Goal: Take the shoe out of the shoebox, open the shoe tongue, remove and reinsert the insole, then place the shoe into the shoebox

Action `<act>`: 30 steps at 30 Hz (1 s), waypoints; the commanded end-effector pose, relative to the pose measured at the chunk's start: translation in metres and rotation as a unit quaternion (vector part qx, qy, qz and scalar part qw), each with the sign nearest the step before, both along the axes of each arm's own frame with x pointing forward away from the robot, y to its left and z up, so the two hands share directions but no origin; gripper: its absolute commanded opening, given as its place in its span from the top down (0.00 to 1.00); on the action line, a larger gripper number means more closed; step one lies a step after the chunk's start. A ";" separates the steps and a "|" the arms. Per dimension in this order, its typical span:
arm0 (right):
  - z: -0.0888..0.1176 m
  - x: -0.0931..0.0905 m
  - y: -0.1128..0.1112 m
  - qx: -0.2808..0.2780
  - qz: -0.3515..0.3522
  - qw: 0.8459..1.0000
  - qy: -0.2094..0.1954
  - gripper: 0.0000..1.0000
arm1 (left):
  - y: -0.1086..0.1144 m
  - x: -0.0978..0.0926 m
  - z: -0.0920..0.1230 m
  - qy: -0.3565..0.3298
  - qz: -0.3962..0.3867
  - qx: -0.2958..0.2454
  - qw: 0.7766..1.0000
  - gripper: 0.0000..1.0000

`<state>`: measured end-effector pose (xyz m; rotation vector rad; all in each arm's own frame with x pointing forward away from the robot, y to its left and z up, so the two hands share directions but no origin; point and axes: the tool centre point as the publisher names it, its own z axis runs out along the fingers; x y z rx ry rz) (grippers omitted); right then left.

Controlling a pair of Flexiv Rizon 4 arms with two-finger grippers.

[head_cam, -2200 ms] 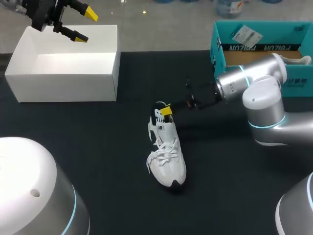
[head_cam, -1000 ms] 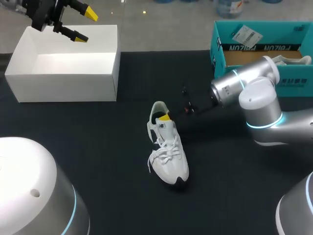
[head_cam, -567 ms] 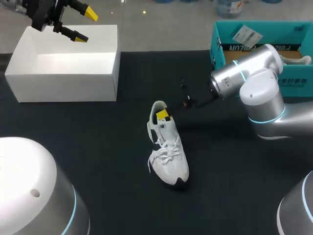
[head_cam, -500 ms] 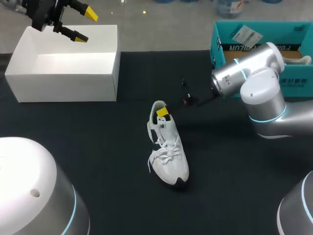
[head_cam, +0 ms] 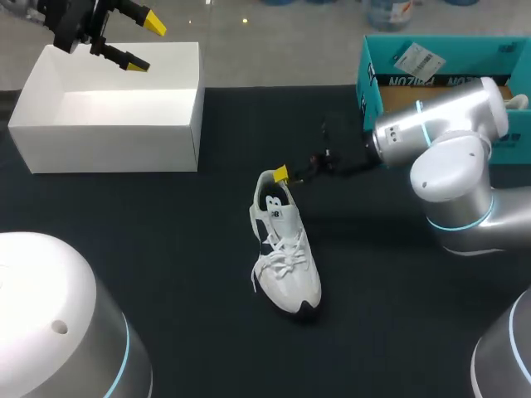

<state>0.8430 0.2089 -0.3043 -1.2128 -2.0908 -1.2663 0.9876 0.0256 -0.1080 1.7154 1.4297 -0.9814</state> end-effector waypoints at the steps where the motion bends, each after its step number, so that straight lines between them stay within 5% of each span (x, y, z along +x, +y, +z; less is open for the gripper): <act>1: 0.004 -0.001 0.004 -0.135 -0.066 0.989 0.008 1.00 | 0.000 0.000 0.000 0.000 -0.001 0.001 1.000 0.00; 12: 0.004 -0.001 0.004 -0.135 -0.066 0.989 0.008 1.00 | 0.000 0.000 0.000 0.000 -0.001 0.001 1.000 0.00; 16: 0.005 0.004 0.018 -0.291 -0.134 0.947 0.024 1.00 | 0.000 0.000 0.000 0.000 -0.001 0.001 1.000 0.00; 19: 0.005 0.003 0.021 -0.358 -0.163 0.919 0.014 1.00 | 0.000 0.000 0.000 0.000 -0.001 0.001 1.000 0.00; 30: -0.008 -0.010 0.017 -0.472 -0.205 0.858 0.000 1.00 | 0.000 0.000 0.000 0.000 -0.001 0.001 1.000 0.00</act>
